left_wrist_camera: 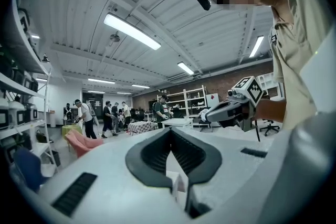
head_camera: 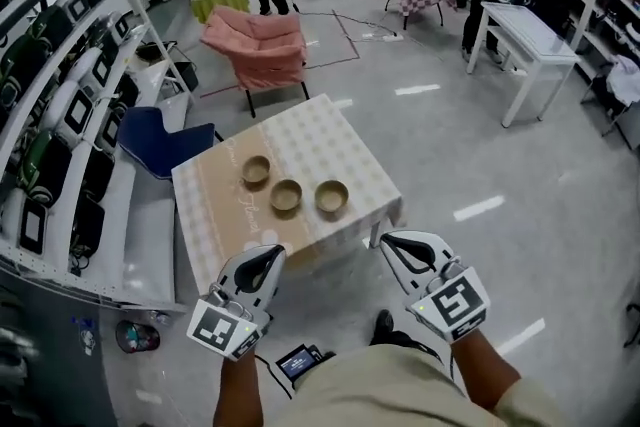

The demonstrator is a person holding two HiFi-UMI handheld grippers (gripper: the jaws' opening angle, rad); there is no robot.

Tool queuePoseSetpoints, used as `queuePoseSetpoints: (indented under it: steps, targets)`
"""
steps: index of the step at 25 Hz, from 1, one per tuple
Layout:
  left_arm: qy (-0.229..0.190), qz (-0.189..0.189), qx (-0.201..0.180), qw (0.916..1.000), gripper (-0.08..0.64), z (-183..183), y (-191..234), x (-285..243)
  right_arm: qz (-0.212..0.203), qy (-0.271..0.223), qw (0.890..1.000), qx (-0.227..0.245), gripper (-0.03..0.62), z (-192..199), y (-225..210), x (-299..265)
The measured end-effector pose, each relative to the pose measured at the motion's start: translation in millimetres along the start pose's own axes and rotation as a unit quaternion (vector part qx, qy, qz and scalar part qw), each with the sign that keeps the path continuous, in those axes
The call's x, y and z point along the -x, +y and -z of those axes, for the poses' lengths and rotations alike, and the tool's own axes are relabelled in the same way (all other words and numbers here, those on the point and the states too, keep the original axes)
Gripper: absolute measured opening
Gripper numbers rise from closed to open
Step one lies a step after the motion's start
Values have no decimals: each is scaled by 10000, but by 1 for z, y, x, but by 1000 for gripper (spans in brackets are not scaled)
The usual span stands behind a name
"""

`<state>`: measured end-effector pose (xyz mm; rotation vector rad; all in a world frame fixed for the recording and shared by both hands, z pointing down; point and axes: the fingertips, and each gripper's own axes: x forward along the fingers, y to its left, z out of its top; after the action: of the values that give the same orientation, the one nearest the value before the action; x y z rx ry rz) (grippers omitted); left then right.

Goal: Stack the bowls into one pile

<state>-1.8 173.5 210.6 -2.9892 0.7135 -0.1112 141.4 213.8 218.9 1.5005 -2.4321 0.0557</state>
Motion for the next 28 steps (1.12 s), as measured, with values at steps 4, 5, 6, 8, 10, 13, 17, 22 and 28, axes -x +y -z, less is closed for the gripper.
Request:
queuePoseSetpoints:
  steps: [4, 5, 6, 8, 10, 13, 17, 22, 28]
  targets:
    - [45, -207, 8, 9998, 6, 3, 0, -41, -247, -29, 9997, 47, 3, 8, -41, -10]
    - [57, -249, 17, 9997, 6, 3, 2, -49, -303, -6, 9995, 46, 3, 10, -49, -15]
    - [68, -299, 28, 9995, 6, 4, 6, -55, -361, 21, 9993, 50, 3, 12, -56, -21]
    - [90, -459, 71, 9989, 6, 6, 16, -61, -505, 68, 9987, 73, 3, 14, -66, -35]
    - [122, -644, 138, 9978, 6, 9, 22, -66, -642, 108, 9979, 75, 3, 17, -76, -44]
    - [245, -771, 190, 9965, 6, 11, 18, -80, -752, 143, 9971, -54, 3, 25, -96, -44]
    - [332, -784, 188, 9962, 6, 22, 36, -87, -806, 210, 9964, -142, 3, 35, -102, -68]
    - [356, -677, 309, 9966, 6, 41, 77, -95, -766, 287, 9966, -122, 3, 32, -103, -119]
    - [252, -412, 402, 9980, 6, 51, 127, -101, -569, 431, 9974, -75, 3, 26, -100, -164]
